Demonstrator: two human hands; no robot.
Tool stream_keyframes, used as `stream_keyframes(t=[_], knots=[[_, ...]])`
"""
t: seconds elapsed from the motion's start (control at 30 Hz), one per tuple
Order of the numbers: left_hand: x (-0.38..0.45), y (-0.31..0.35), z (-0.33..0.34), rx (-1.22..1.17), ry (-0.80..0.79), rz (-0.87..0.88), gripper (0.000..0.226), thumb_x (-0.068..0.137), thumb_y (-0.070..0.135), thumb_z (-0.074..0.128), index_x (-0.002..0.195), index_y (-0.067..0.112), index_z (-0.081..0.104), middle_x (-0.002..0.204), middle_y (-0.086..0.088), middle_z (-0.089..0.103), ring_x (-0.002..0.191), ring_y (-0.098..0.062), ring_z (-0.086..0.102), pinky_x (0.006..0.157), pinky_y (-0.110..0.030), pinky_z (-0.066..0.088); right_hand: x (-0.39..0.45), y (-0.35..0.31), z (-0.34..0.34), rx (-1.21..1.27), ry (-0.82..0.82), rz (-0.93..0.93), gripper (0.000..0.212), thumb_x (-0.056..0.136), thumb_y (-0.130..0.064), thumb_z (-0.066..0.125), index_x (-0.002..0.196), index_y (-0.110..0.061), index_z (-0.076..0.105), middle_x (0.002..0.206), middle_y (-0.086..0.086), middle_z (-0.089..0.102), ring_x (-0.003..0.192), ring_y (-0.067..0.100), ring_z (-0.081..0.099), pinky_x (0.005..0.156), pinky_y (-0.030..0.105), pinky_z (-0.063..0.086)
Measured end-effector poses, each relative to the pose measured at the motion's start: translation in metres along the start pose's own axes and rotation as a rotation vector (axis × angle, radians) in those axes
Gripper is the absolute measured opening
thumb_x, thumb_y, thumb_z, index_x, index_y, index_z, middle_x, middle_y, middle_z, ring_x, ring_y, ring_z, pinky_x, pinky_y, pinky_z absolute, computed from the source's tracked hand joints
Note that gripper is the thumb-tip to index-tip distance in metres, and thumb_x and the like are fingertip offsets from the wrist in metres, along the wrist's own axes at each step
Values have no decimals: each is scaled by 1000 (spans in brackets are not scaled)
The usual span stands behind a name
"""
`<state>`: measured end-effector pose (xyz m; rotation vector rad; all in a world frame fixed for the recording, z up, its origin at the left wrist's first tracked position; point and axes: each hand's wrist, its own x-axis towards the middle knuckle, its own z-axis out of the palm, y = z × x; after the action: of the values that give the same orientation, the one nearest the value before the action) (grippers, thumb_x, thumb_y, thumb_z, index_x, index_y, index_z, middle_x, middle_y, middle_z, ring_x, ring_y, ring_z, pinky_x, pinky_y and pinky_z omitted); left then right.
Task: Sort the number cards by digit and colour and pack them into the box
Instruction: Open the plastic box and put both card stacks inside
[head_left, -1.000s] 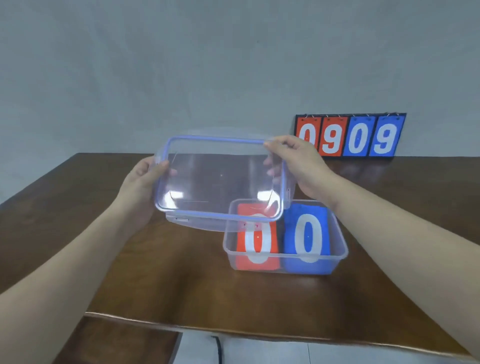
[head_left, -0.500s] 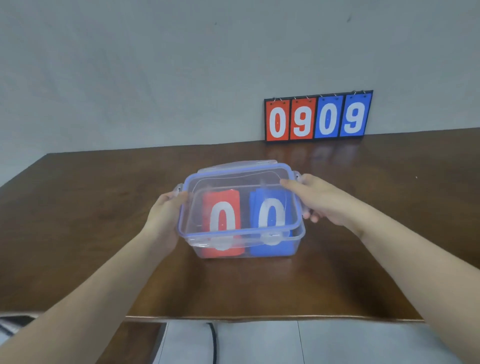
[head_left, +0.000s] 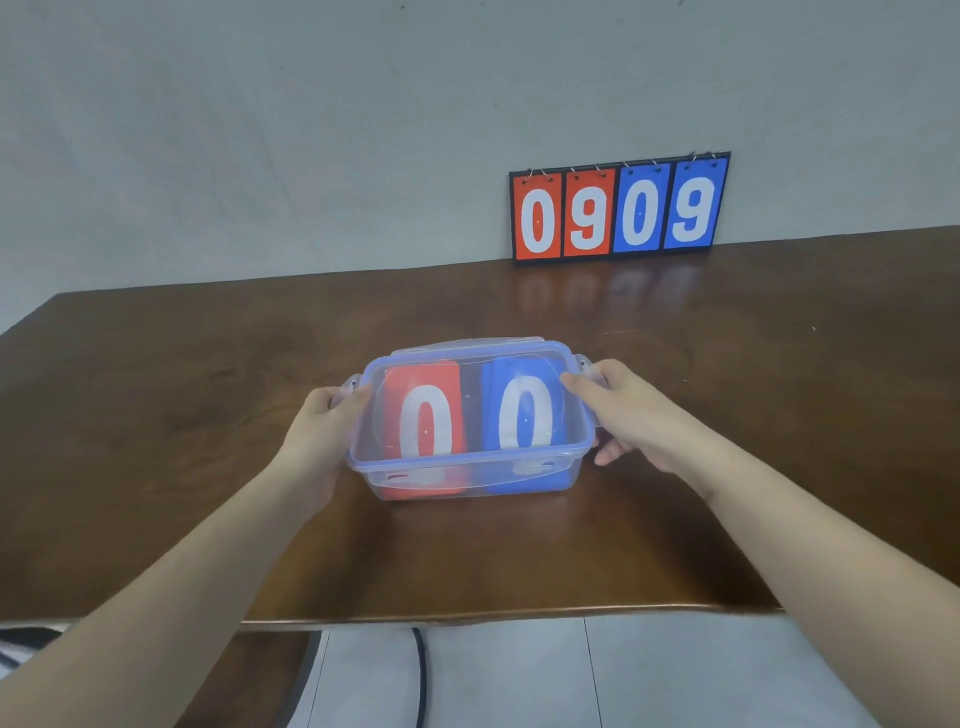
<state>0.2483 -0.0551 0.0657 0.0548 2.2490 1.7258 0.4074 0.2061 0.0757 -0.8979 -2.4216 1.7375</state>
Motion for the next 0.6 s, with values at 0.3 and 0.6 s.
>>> stream_keyframes(t=[0.3,0.6], knots=[[2,2,-10,306,26,59,51,92,56,61,122,24,36,114,6,54,98,-17,64,79,-42,58,-7,0,2,-203,85,75,44,98,-62,46,117,-23,35,99,3,66,68,18,67,57,34,61],[13,15,-17,1098,-61,119,72,100,65,22,87,14,71,83,-3,69,79,-18,62,71,-33,46,-1,-3,0,-401,14,-79,45,104,-57,32,81,-23,51,79,-8,57,77,13,54,68,28,42]])
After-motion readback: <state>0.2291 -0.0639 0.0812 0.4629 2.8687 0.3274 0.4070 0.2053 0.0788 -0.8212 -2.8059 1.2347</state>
